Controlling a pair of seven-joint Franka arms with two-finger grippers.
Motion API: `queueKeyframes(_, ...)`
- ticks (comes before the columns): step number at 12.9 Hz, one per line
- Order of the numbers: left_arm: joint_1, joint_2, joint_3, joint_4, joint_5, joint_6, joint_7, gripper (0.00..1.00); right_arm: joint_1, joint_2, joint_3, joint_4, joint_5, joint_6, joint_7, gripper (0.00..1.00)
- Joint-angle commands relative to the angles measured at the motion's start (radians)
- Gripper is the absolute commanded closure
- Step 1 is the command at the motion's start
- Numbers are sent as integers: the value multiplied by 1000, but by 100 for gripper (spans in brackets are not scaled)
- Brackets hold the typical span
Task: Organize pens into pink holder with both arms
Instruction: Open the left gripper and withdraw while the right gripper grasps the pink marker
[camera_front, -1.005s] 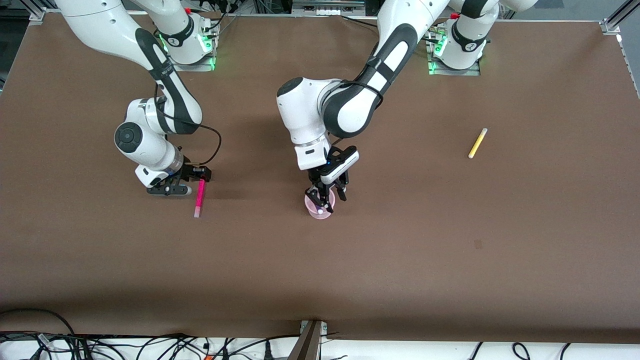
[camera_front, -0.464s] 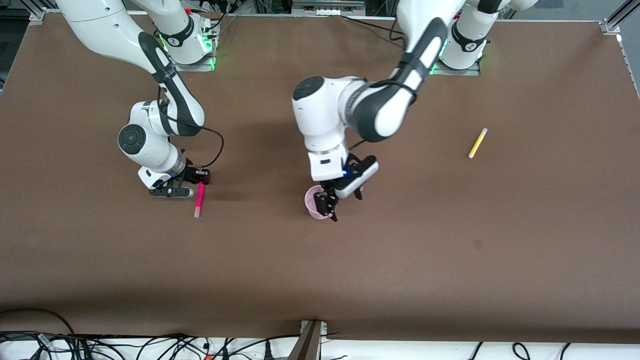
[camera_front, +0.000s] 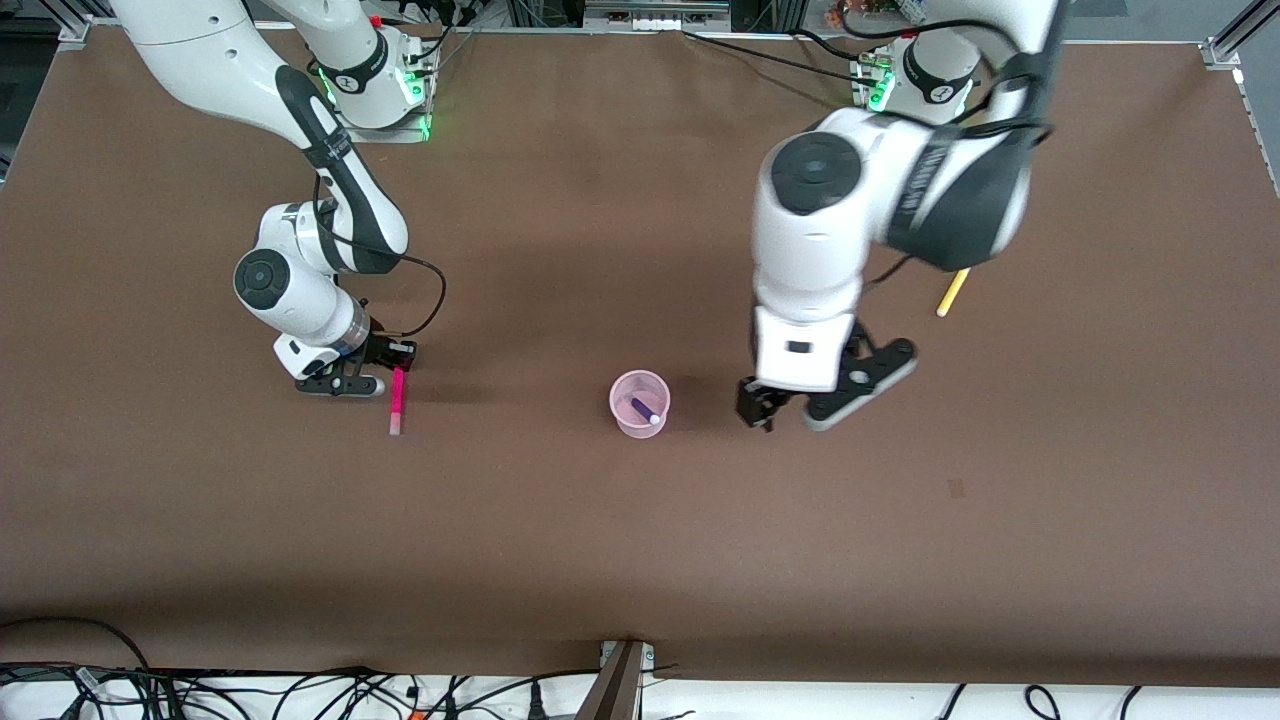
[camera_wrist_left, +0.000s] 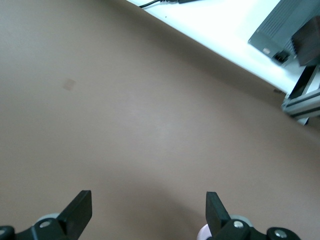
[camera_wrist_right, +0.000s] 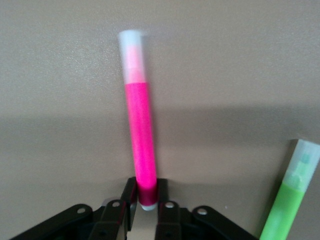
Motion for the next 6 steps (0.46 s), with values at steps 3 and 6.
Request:
queueKeyframes(3, 195, -112, -14, -44, -159, -184, 501, 0, 2, -15, 47, 103, 9, -160, 68, 100)
queueKeyframes(6, 295, -166, -14, -139, -180, -184, 755, 0, 18, -10, 55, 302, 7, -470, 189, 100)
